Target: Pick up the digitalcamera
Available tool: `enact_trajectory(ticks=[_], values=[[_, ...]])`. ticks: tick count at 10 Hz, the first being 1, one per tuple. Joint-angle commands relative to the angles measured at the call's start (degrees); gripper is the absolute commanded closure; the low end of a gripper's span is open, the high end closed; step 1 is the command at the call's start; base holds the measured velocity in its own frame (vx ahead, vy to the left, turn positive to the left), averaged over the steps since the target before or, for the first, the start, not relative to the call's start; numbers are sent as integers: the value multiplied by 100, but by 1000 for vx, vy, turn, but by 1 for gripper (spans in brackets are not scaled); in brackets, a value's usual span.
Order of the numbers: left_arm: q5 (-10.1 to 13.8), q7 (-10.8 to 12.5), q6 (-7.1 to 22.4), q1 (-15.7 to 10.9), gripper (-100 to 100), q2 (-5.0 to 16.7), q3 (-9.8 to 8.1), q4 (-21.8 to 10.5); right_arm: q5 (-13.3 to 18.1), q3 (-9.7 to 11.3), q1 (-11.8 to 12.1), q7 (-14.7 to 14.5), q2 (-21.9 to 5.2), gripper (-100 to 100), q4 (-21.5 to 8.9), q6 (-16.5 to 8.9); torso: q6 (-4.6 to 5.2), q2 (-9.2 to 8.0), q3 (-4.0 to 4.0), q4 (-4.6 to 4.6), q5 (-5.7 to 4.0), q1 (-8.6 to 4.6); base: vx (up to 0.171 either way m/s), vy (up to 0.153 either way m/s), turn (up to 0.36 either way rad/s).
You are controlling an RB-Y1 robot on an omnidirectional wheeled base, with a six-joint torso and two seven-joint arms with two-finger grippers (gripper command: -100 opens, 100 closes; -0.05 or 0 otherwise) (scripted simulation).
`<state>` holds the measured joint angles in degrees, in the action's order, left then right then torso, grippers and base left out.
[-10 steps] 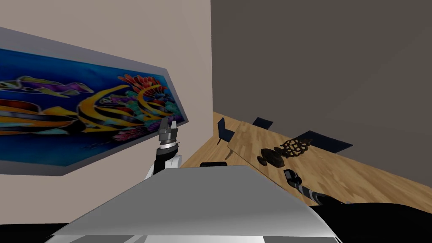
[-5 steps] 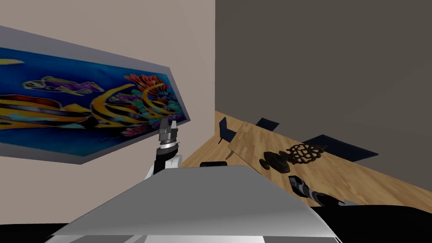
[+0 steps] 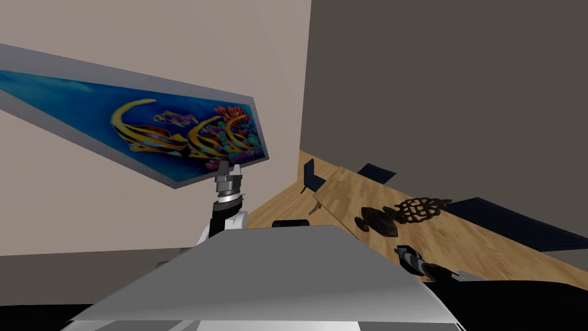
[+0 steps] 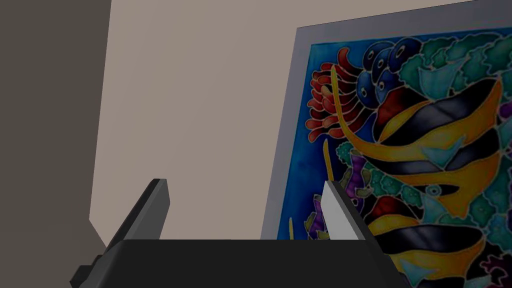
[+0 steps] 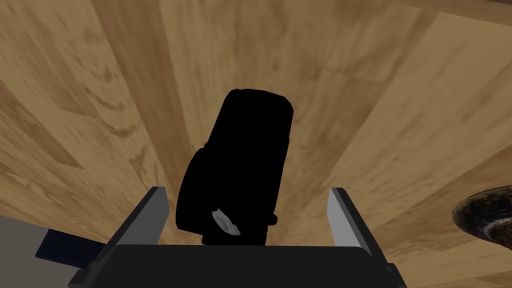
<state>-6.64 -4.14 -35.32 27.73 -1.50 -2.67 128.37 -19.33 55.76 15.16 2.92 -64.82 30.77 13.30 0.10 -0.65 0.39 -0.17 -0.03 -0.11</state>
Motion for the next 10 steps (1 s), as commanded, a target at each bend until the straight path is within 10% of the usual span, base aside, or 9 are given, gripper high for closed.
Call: enact_trajectory(ticks=[1, 2, 6, 7, 8, 10], values=[[0, 0, 0, 0, 0, 0, 0, 0, 0, 0, 0, 0, 0, -100, 0, 0, 0, 0, 0, 0, 0, 0, -65, -12, 40], [0, 0, 0, 2, 0, 0, -1, 0, -3, 1, -1, 19, 2, 100, 2, -20, 5, 22, -11, 4, -1, -1, -12, -1, -8], [0, 0, 0, 2, 0, 0, -1, 0, -6, -2, -3, 24, 5, 100, 5, -15, 3, 56, -33, 15, 1, 1, 0, 0, 0], [0, 0, 0, 3, 0, 0, -1, 0, -5, -1, -3, 22, 5, 0, 5, -15, 4, 56, -33, 15, 1, 1, 0, 0, 0], [0, 0, 0, 3, 0, 0, -1, 0, 17, -28, 18, -82, -33, 100, -4, 78, 4, 56, -33, 14, 1, 1, 84, 1, -253], [0, 0, -1, 5, 0, 0, -1, 1, 60, -103, 55, -312, -100, 100, -18, 287, 14, 94, -55, 24, 5, 8, 161, 15, -278]])
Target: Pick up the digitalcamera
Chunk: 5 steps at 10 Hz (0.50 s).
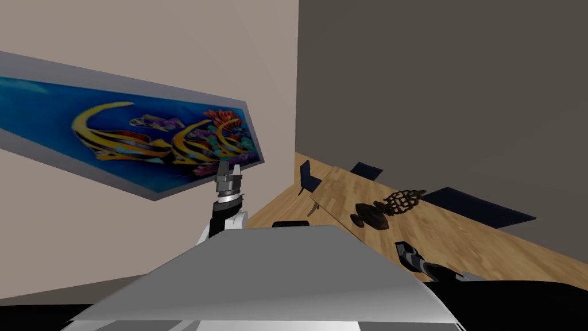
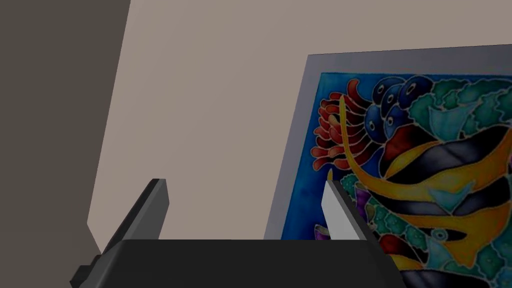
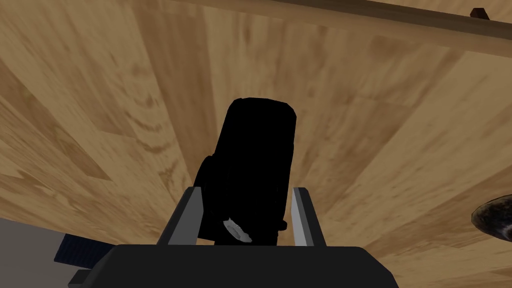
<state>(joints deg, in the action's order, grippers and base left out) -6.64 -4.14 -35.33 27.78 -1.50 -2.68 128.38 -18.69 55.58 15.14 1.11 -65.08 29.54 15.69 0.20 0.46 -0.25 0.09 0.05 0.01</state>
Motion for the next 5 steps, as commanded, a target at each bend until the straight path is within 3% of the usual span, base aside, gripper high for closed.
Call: enact_trajectory(ticks=[1, 3, 5], values=[[0, 0, 0, 0, 0, 0, 0, 0, 10, -110, 70, -208, -95, 100, 100, 118, 0, 0, 0, 0, 0, 0, 177, 28, -253], [0, 0, 0, 0, 0, 0, 0, 0, 53, -184, 107, -438, -162, 100, 85, 327, -2, 7, -4, 2, 4, 8, 167, 35, -259], [0, 0, 0, -1, 0, 0, 1, 0, 55, -191, 113, -446, -176, 100, 91, 339, -10, -6, 2, -1, 6, 16, 79, 41, -104]])
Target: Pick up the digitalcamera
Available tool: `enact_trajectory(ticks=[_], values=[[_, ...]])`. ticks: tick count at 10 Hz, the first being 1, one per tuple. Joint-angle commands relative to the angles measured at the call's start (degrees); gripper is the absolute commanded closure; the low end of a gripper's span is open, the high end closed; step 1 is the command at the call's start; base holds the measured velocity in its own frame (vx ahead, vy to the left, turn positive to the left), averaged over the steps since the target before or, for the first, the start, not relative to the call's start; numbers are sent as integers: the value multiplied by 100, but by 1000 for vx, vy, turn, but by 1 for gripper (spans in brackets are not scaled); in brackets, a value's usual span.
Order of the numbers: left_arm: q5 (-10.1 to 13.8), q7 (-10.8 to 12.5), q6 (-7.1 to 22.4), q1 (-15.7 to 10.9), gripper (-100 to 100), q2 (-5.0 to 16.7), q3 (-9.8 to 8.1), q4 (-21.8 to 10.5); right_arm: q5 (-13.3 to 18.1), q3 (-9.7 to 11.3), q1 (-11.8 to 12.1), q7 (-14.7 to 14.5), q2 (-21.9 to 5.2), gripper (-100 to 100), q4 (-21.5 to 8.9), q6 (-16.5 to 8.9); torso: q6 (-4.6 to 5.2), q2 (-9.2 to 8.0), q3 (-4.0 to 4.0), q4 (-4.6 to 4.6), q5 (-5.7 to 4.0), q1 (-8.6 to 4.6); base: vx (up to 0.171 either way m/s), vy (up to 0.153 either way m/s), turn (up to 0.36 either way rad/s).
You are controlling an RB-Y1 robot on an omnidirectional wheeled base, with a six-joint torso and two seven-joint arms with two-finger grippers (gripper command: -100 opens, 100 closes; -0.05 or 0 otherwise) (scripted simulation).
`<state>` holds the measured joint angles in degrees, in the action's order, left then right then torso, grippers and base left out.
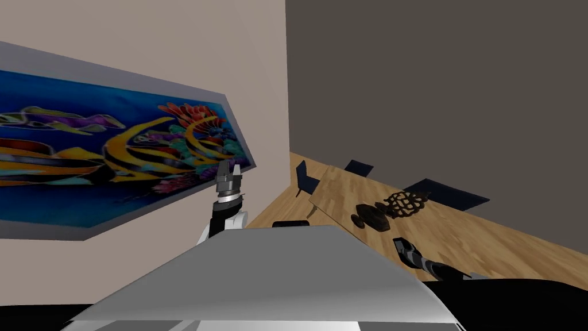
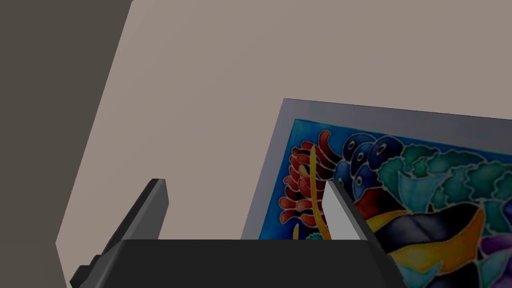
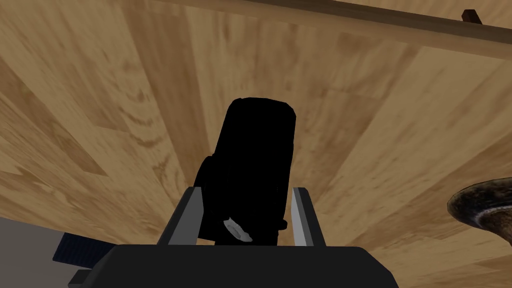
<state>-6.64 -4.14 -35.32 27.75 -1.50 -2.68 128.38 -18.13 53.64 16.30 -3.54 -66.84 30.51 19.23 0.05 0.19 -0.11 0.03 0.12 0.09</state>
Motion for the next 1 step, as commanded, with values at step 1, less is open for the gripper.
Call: enact_trajectory(ticks=[1], values=[[0, 0, 0, 0, 0, 0, 0, 0, 0, 0, 0, 0, 0, 0, 0, 0, 0, 0, 0, 0, 0, 0, 9, 6, 7]])
